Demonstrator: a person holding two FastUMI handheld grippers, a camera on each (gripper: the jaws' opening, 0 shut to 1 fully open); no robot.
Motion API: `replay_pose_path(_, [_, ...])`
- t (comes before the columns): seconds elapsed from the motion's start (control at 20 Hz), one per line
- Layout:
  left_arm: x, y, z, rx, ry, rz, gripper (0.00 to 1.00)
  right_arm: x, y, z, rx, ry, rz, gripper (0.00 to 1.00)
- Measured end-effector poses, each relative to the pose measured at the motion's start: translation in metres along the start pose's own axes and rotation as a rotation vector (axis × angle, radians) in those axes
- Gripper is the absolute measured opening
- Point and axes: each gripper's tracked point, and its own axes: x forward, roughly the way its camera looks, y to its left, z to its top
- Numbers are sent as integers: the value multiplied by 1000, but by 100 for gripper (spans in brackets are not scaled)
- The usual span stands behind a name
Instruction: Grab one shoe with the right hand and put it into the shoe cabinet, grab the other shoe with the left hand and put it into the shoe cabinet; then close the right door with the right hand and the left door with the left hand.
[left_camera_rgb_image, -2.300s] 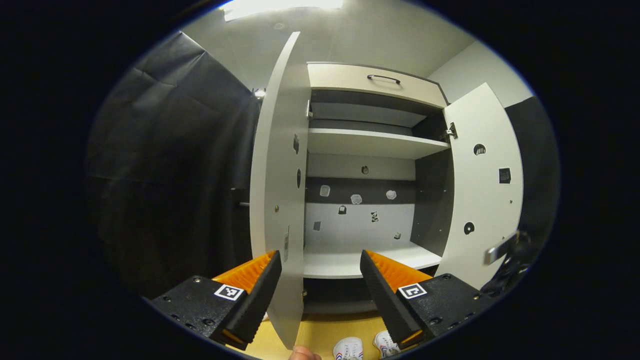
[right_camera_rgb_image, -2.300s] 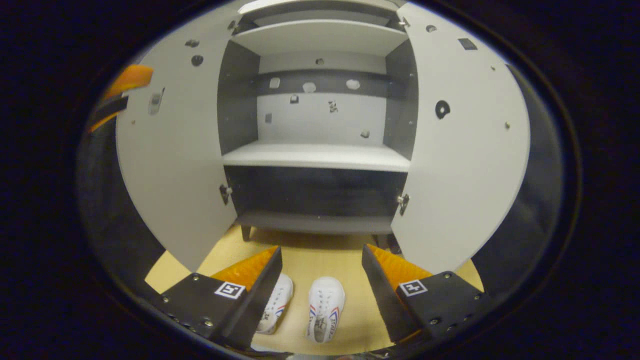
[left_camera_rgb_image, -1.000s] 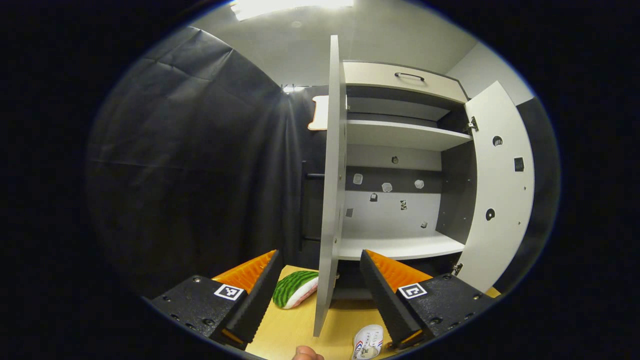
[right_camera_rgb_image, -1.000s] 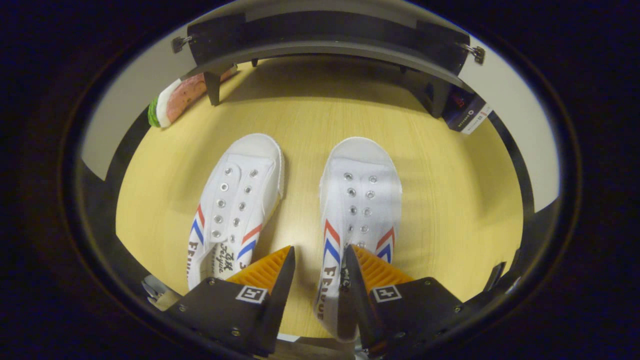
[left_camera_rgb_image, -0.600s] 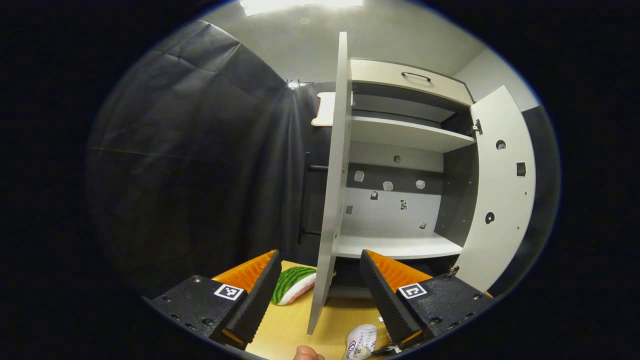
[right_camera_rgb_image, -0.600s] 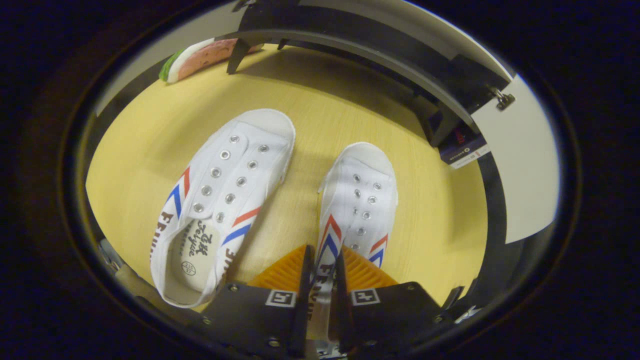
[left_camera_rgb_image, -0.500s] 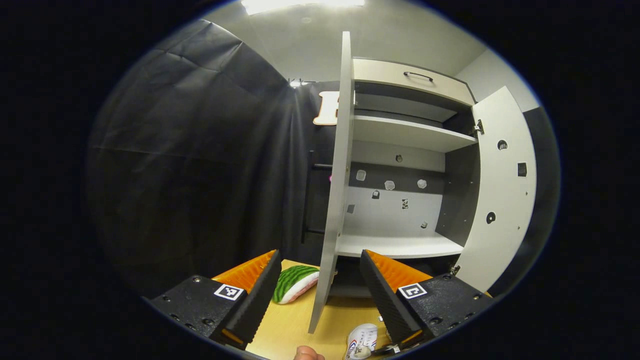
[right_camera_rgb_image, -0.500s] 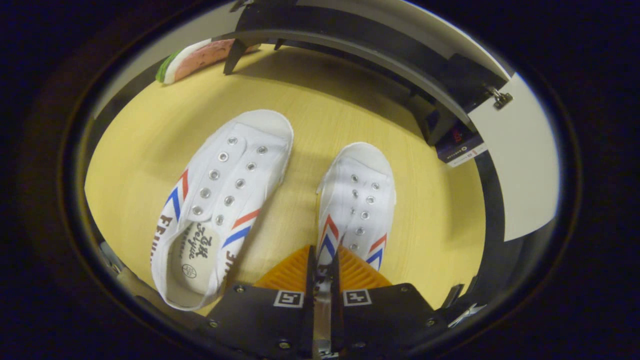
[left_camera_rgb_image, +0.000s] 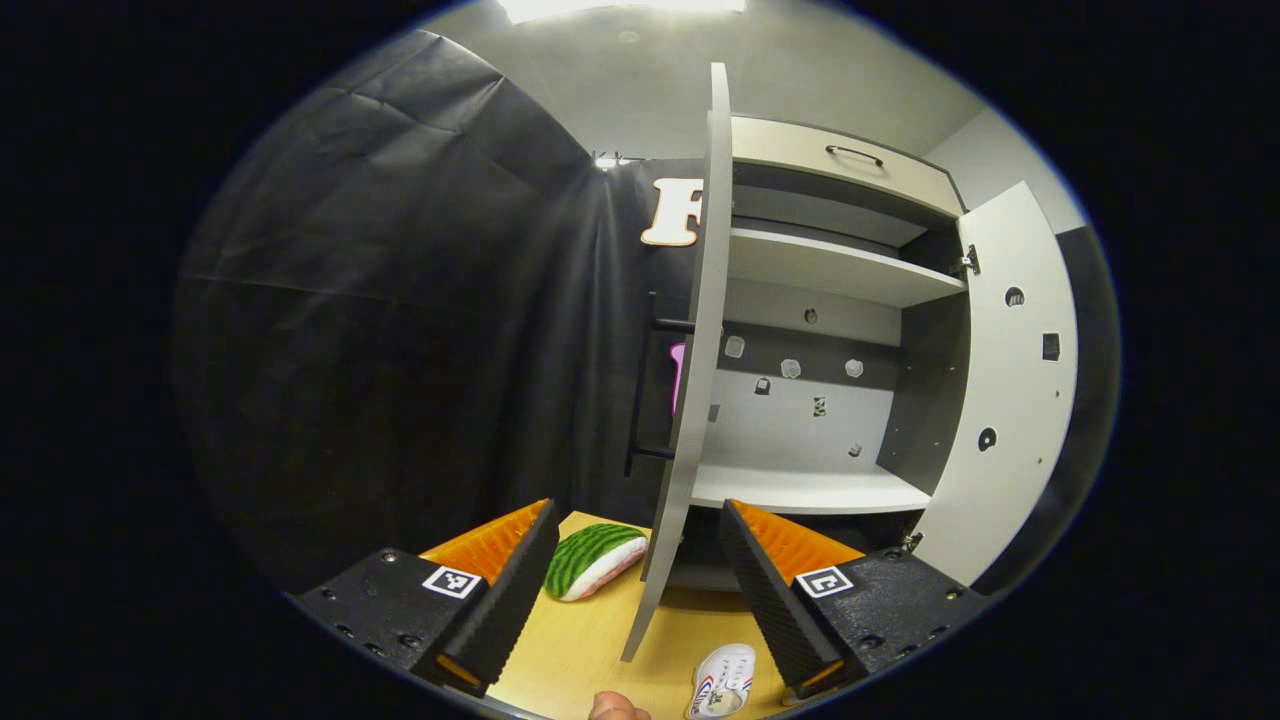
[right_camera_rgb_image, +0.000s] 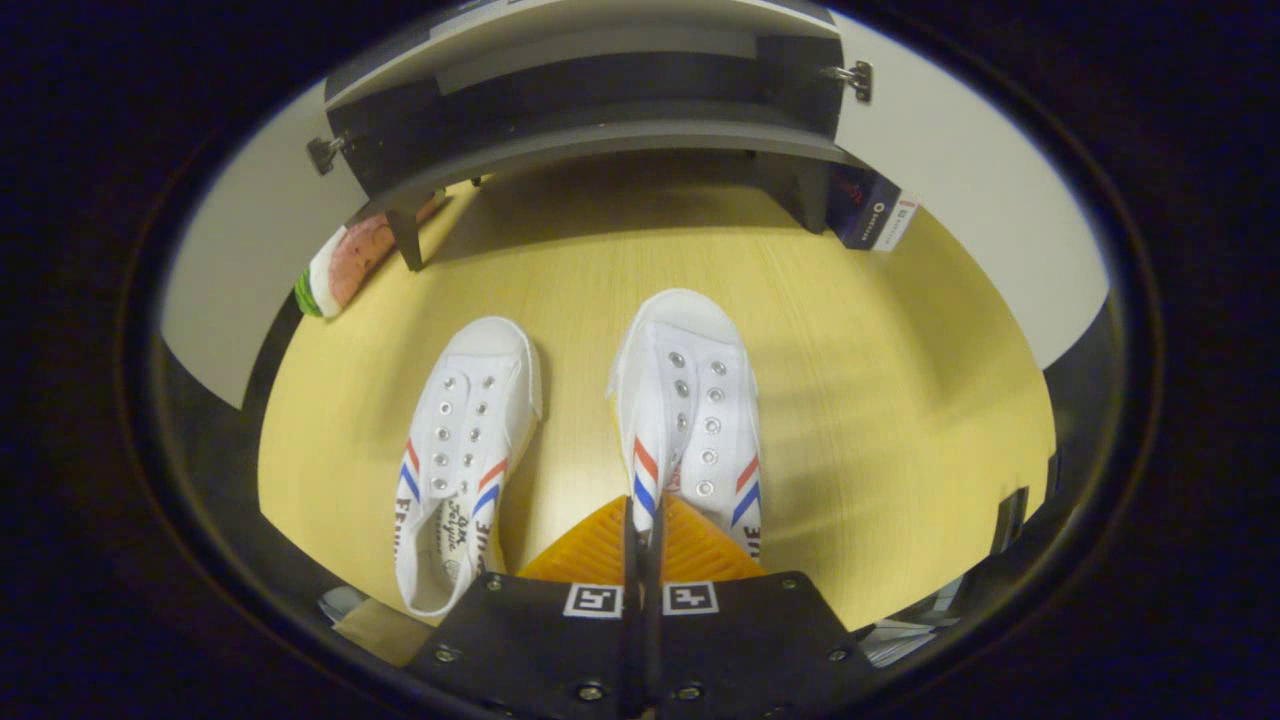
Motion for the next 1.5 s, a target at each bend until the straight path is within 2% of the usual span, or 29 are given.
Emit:
replay_pose_path(0.15, [1,-1,-2,-4,1,4,94,-24,1,13,27,-44,34,0])
replay_pose_path(0.2, [2,-2,-2,-2,-3,4,97,-33,1,19,19,-64,41,0])
replay_pose_path(0.3, [2,1,-3,8,-6,15,94,-53,5,39,7,-111,56,0])
replay_pose_path(0.35, [2,2,-3,10,-6,20,97,-65,8,53,9,-139,67,1])
replay_pose_path(0.45, [3,6,-6,9,1,31,94,-90,13,83,13,-203,89,0])
replay_pose_path(0.5, [4,7,-6,5,4,38,97,-103,15,100,15,-235,96,0])
replay_pose_path(0.6, [5,13,-8,1,7,55,97,-135,20,136,7,-319,110,0])
replay_pose_path(0.65, [5,16,-8,1,6,65,94,-154,23,155,5,-363,117,0])
replay_pose_path(0.9, [8,29,-12,-3,10,110,97,-224,25,262,-33,-570,127,0])
replay_pose_path(1.0, [10,34,-11,-6,7,127,97,-229,23,298,-69,-620,99,0])
replay_pose_path(1.05, [12,38,-12,-5,7,138,94,-228,26,314,-85,-640,88,0])
replay_pose_path(1.15, [14,46,-12,-3,8,157,96,-232,26,347,-98,-664,77,0])
replay_pose_path(1.3, [17,61,-10,-7,3,201,97,-221,24,403,-102,-681,52,0])
replay_pose_path(1.35, [17,63,-10,-11,5,198,94,-217,24,419,-106,-691,38,0])
replay_pose_path(1.45, [17,67,-14,-11,16,211,94,-208,27,448,-116,-705,22,0])
replay_pose_path(1.5, [18,70,-15,-8,21,227,97,-202,29,460,-117,-703,20,0])
